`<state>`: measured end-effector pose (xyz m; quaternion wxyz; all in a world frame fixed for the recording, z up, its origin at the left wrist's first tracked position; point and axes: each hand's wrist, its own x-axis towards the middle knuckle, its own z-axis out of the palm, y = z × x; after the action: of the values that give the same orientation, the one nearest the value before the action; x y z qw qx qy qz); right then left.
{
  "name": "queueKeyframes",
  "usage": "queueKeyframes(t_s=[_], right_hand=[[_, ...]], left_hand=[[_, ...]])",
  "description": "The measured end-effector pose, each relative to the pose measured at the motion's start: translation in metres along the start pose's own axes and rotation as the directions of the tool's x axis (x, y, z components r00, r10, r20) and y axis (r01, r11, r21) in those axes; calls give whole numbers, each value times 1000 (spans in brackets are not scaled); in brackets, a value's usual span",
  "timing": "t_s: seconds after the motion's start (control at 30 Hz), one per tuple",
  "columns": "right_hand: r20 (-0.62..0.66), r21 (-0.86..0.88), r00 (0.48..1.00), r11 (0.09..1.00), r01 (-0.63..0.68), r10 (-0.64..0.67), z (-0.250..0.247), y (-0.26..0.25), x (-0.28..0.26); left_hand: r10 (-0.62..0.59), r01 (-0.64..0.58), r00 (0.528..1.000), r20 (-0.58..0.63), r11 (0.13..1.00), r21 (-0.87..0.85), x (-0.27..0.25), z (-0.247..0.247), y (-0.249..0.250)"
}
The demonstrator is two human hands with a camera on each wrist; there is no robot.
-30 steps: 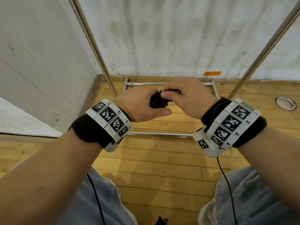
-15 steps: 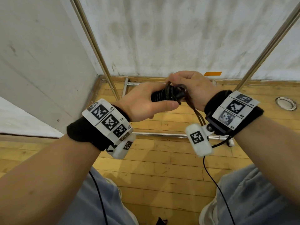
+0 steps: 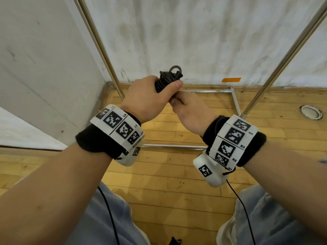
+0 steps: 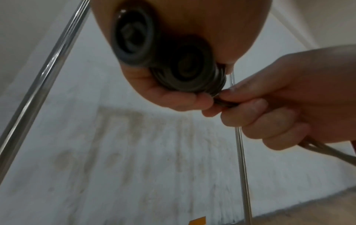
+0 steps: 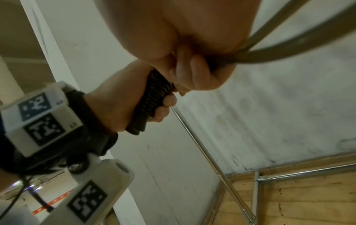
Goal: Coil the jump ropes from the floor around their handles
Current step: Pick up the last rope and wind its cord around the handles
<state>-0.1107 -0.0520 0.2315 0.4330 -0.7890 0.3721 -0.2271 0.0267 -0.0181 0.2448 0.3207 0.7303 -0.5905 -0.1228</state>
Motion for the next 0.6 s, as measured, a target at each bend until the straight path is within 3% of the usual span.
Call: queueKeyframes(t_s=[0.33,0.43,0.53,0.6], right_hand=[[-20,-113,999,993,-35,33,-9,1,3],[-79,-41,993,995,-89,86,-13,6,5],[-129,-11,988,997,-82,80,-15,10,4],[-126,-35,990,997,-72,67,-16,11,3]], left_hand=[[-63,73,997,-52,971,226,8,14,-9],[-103,91,992,68,984,151,6,19,-6],[-70,87,968,240,994,-62,4,17,-5],[-41,72,960,277,992,-102,2,12,-4]])
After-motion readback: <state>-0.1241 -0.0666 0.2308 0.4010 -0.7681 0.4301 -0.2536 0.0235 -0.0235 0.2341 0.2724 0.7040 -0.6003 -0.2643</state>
